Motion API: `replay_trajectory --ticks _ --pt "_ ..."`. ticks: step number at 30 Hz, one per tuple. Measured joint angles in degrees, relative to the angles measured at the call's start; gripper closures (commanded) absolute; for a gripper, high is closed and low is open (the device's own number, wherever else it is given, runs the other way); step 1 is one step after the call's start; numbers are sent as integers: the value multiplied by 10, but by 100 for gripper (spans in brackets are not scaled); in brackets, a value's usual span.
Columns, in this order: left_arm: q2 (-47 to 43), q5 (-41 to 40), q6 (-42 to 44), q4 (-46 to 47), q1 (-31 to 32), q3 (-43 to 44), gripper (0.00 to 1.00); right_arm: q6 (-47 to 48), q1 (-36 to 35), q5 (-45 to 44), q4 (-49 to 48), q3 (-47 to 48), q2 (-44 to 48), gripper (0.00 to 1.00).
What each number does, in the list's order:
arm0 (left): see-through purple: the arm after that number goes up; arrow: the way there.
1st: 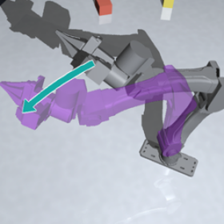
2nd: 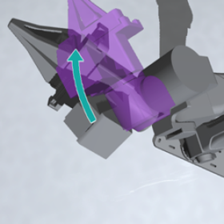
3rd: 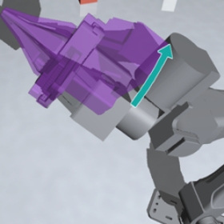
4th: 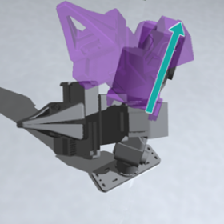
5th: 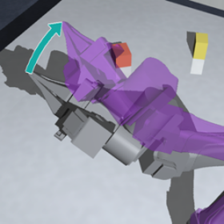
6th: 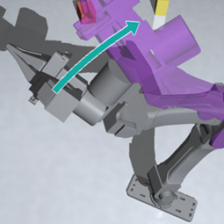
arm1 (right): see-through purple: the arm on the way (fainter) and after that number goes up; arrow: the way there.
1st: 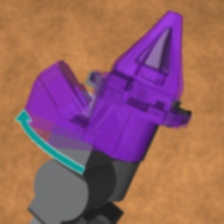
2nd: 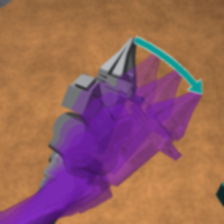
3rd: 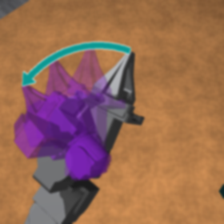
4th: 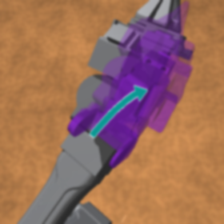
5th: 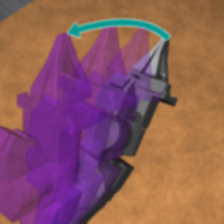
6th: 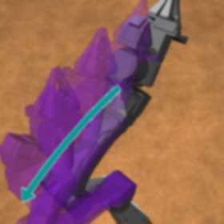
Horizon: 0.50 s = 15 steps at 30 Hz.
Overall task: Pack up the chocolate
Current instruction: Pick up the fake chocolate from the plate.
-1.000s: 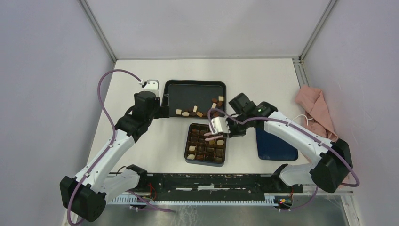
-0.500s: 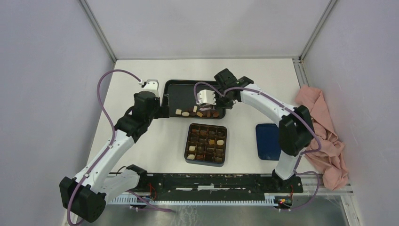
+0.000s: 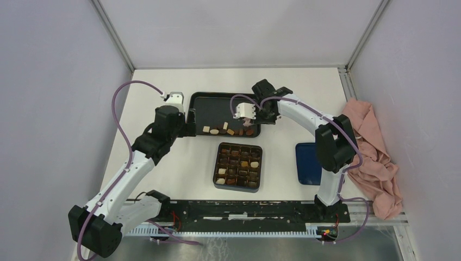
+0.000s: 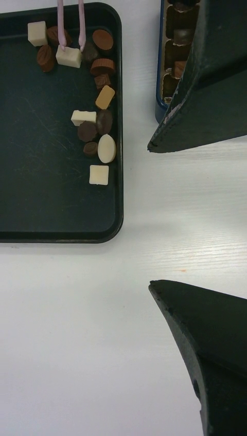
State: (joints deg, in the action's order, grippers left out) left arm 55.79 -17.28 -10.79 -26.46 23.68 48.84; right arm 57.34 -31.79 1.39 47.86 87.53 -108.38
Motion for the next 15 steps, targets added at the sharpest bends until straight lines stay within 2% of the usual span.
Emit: replay_trajectory --ticks 7,15 --pt "0 9 0 0 -1 0 3 6 34 -32 2 -23 0 65" --pt "1 9 0 0 -2 0 3 10 34 -40 2 -25 0 65"
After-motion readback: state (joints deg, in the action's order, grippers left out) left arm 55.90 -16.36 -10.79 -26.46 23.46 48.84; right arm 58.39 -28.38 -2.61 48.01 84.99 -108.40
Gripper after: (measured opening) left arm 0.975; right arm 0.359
